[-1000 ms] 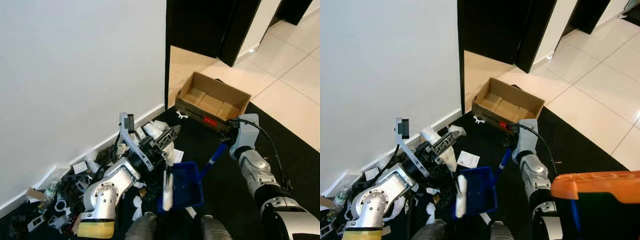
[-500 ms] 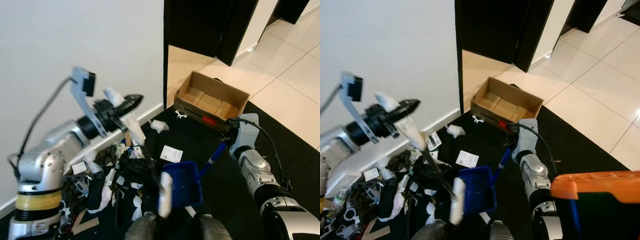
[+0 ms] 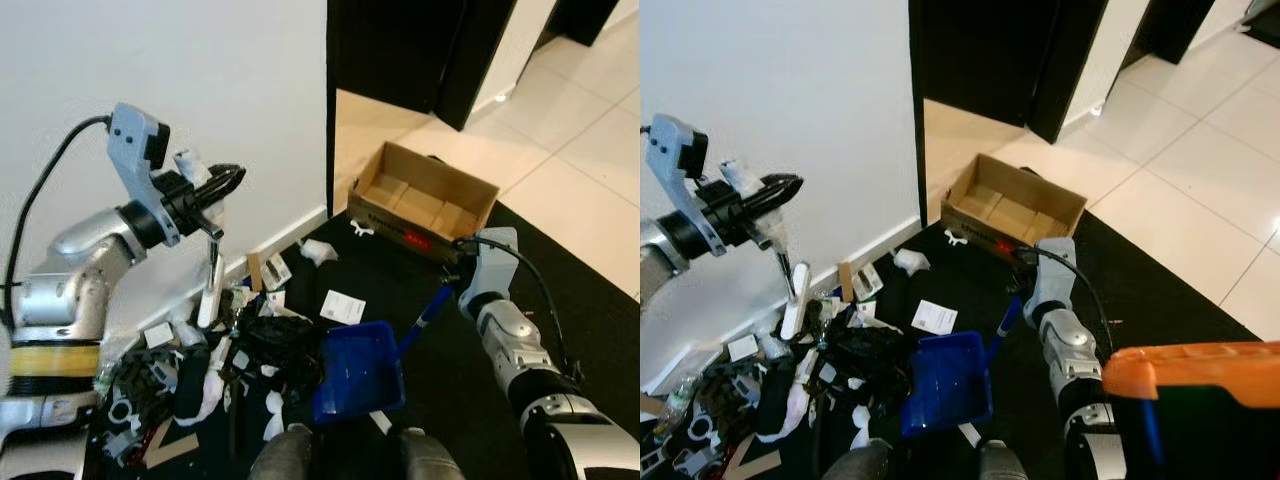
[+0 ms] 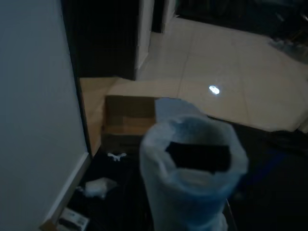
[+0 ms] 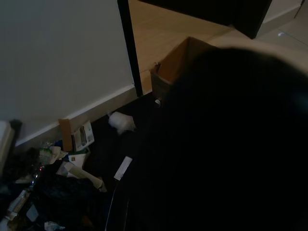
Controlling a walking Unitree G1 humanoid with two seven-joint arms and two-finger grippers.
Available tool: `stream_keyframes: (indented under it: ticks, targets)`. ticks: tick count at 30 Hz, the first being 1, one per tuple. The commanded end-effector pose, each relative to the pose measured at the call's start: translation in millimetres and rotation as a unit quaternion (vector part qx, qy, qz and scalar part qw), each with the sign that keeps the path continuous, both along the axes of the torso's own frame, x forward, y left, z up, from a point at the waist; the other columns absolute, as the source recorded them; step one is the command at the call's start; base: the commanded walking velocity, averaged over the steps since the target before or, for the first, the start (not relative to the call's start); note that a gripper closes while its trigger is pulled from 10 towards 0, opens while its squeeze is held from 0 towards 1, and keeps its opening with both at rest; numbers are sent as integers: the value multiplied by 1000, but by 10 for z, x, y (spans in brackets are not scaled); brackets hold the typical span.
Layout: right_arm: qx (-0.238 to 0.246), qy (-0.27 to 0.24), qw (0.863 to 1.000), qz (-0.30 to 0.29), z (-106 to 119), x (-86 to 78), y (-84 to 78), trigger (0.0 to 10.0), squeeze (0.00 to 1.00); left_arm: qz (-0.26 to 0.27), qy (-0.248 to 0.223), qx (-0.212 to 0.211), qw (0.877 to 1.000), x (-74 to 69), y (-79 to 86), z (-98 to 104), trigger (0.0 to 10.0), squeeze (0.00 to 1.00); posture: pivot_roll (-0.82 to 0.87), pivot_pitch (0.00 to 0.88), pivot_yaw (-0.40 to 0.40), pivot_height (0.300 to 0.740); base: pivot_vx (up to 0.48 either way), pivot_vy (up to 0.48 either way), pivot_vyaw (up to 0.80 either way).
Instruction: Sweep floor
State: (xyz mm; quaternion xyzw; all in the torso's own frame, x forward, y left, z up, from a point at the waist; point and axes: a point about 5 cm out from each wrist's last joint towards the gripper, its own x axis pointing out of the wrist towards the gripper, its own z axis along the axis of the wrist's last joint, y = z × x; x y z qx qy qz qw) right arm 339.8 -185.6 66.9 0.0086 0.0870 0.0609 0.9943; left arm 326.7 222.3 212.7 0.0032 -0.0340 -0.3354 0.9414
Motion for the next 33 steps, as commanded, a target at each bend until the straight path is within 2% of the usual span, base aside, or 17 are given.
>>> stream_keyframes:
  ticks: [1,4,8,10,13,16,18,19,22,24,25,26,27,28,29,30,33]
  targets:
    - [9,22,1000,-2,-130,-89,8,10000,0,-1,21,14,1000,49,-95,-268,10000,0,120,243,11,740,0,0,0]
    - [8,19,1000,1,-139,-112,20,10000,0,-3,68,19,998,44,-202,-653,10000,0,95,277,15,740,0,0,0]
    - [8,16,1000,2,-139,-126,19,10000,0,-6,87,4,996,9,-254,-807,10000,0,89,289,15,740,0,0,0]
    - [7,14,1000,3,-140,-136,15,10000,0,-11,101,-11,995,-30,-290,-908,10000,0,81,298,13,740,0,0,0]
    - [3,11,1000,5,-135,-162,-16,10000,0,-19,166,-70,983,-208,-378,-1245,10000,0,57,337,6,740,0,0,0]
    - [2,11,1000,6,-131,-166,-22,10000,0,-22,183,-91,979,-254,-396,-1322,10000,0,53,342,6,740,0,0,0]
    - [-1,10,1000,9,-121,-172,-31,10000,0,-31,230,-196,953,-371,-482,-1452,10000,0,49,352,3,740,0,0,0]
    - [-1,10,1000,9,-121,-172,-31,10000,0,-31,230,-196,953,-371,-482,-1452,10000,0,49,352,3,740,0,0,0]
    - [-1,10,1000,10,-116,-173,-29,10000,0,-37,247,-282,926,-406,-584,-1457,10000,0,47,354,4,740,0,0,0]
    - [-1,9,1000,13,-110,-169,-9,10000,0,-53,254,-335,906,-445,-752,-1432,9843,0,46,351,5,740,0,0,0]
    - [-1,9,1000,13,-110,-169,-9,10000,0,-53,254,-335,906,-445,-752,-1432,9843,0,46,351,5,740,0,0,0]
    - [1,8,1000,14,-98,-165,10,10000,0,-66,253,-383,886,-463,-906,-1371,9804,0,46,351,5,740,0,0,0]
    - [2,7,1000,15,-94,-162,17,10000,0,-72,250,-409,875,-455,-978,-1314,9647,0,46,348,7,740,0,0,0]
    - [2,7,1000,15,-94,-162,17,10000,0,-72,250,-409,875,-455,-978,-1314,9647,0,46,348,7,740,0,0,0]
    - [2,7,1000,15,-89,-160,21,10000,0,-78,248,-434,863,-447,-1042,-1255,9647,0,46,348,7,740,0,0,0]
    - [2,7,1000,15,-89,-160,21,10000,0,-78,248,-434,863,-447,-1042,-1255,9647,0,46,348,7,740,0,0,0]
    - [4,7,1000,13,-82,-155,13,10000,0,-117,252,-503,818,-459,-1394,-1034,9569,0,59,342,3,740,0,0,0]
